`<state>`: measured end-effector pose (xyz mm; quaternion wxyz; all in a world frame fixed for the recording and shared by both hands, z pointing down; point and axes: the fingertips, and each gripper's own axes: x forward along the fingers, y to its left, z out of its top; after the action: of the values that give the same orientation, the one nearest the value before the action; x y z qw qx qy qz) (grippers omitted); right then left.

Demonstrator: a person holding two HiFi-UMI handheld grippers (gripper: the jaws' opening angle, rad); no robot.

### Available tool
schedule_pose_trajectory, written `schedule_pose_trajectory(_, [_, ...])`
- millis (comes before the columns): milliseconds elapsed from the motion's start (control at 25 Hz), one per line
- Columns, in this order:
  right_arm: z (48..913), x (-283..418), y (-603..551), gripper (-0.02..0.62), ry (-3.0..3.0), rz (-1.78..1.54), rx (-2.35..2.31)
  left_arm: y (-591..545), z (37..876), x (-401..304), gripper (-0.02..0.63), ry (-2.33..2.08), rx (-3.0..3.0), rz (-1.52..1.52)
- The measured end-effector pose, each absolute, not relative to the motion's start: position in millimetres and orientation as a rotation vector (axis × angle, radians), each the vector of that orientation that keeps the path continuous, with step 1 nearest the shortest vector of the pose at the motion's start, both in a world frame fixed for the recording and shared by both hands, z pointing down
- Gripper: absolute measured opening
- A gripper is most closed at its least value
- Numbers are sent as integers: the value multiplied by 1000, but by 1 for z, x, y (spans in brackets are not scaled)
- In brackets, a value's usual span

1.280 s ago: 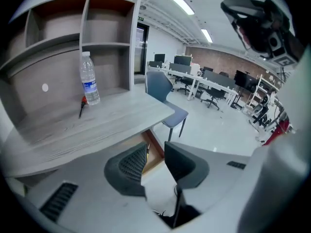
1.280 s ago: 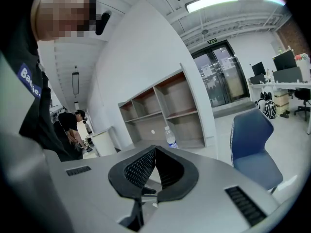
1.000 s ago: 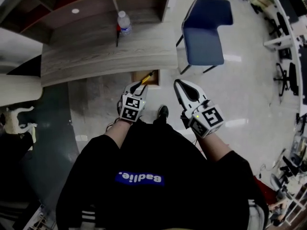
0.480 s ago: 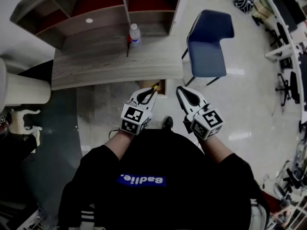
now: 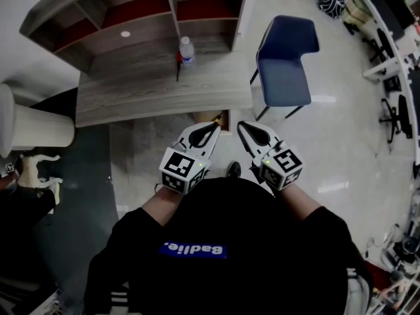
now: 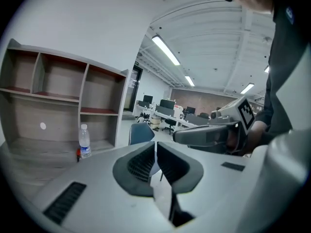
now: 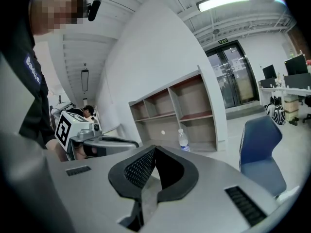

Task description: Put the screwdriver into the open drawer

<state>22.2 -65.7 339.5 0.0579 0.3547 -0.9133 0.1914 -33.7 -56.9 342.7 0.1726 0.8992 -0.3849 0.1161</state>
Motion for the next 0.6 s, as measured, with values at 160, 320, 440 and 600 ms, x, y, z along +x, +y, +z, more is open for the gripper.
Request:
schedule_pose_trajectory(160, [343, 15, -60, 29, -2762, 558, 1024, -54, 322, -32, 3, -1099, 2584, 282])
schedule_pose_trajectory(320, [343, 6, -57, 29, -2772, 574, 999, -48, 314, -33, 3, -1078, 2589, 237])
schedule_pose_trajectory(440, [343, 3, -55, 29, -2782, 570, 981, -43, 312, -34, 3, -1070, 2594, 230])
schedule_pose_trajectory(600, [339, 1, -51, 29, -2785, 558, 976, -39, 306, -35, 2, -1064, 2586, 210])
